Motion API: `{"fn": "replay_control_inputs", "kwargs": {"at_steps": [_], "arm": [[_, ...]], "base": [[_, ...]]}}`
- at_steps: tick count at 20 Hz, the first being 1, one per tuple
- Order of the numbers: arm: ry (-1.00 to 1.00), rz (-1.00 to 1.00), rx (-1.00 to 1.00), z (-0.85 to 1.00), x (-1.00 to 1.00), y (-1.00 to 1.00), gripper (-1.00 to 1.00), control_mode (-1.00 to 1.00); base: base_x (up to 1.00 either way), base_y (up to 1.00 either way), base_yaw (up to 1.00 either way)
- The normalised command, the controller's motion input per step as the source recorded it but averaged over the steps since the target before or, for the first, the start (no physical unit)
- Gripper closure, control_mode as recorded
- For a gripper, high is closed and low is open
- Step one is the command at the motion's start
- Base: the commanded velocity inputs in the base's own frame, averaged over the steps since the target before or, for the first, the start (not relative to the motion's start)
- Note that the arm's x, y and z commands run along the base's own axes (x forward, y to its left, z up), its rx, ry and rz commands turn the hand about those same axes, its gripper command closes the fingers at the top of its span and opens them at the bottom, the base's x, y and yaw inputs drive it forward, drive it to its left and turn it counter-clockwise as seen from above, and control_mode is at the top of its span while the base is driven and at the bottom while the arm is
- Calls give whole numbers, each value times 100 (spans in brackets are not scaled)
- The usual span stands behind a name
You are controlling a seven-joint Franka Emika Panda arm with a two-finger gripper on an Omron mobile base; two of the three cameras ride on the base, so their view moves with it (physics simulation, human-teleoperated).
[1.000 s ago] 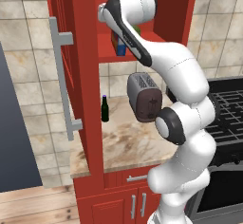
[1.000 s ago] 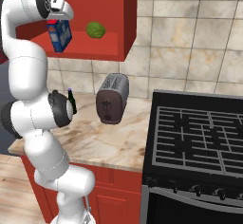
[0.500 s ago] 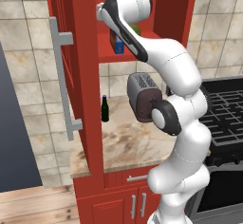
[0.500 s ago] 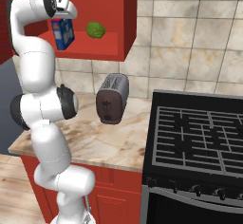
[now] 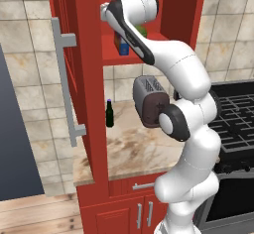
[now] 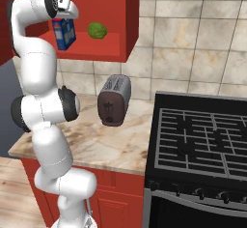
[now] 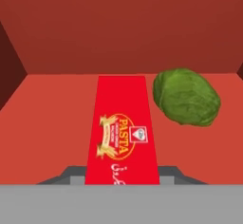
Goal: Pick the canned food and boxed food from the counter and place them in the cabinets closest to them.
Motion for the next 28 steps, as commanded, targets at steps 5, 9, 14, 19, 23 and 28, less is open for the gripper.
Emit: {"fn": "replay_control_inputs", "kwargs": {"at_steps": [5, 9, 14, 19, 23, 28], "arm": [[0, 0, 0, 0, 16, 0, -100, -100], [0, 0, 0, 0, 11, 0, -100, -100], [-5, 0, 0, 5, -16, 0, -100, -100], [-13, 0, 0, 0, -81, -1, -100, -100], [-8, 0, -3, -5, -97, -3, -100, -100], [-1, 0, -9, -41, -100, -14, -100, -100]], "base": [[0, 0, 0], [0, 0, 0], [0, 0, 0], [0, 0, 0], [0, 0, 0], [0, 0, 0]]}}
